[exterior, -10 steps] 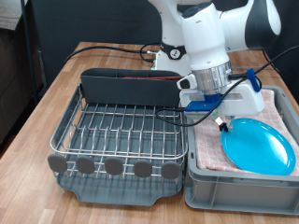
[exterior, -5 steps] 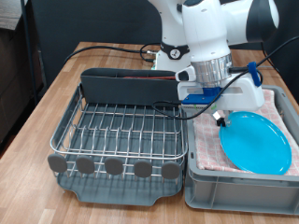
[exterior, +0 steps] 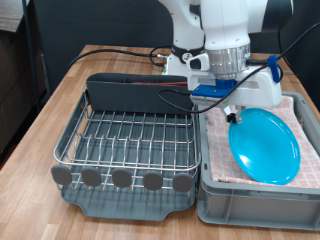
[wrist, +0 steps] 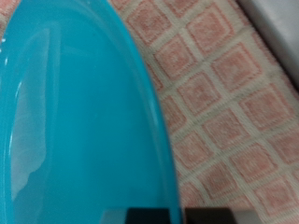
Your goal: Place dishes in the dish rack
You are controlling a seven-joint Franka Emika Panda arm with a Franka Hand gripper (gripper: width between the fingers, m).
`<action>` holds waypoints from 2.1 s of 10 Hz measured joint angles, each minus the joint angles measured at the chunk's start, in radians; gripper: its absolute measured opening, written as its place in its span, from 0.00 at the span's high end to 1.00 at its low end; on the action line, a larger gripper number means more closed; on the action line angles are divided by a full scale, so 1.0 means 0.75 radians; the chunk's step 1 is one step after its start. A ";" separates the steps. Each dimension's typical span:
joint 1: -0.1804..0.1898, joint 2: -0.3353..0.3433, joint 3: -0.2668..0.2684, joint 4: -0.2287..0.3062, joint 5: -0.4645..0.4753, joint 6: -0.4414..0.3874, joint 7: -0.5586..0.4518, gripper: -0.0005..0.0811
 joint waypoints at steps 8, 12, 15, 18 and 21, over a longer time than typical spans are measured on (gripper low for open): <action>-0.001 -0.169 -0.034 0.151 -0.373 -0.528 0.308 0.96; -0.003 -0.166 -0.048 0.153 -0.463 -0.588 0.319 0.96; -0.028 -0.228 -0.095 0.155 -0.623 -0.713 0.302 0.96; -0.058 -0.296 -0.154 0.171 -0.835 -0.847 0.110 0.96; -0.084 -0.310 -0.237 0.214 -1.017 -0.836 -0.301 0.96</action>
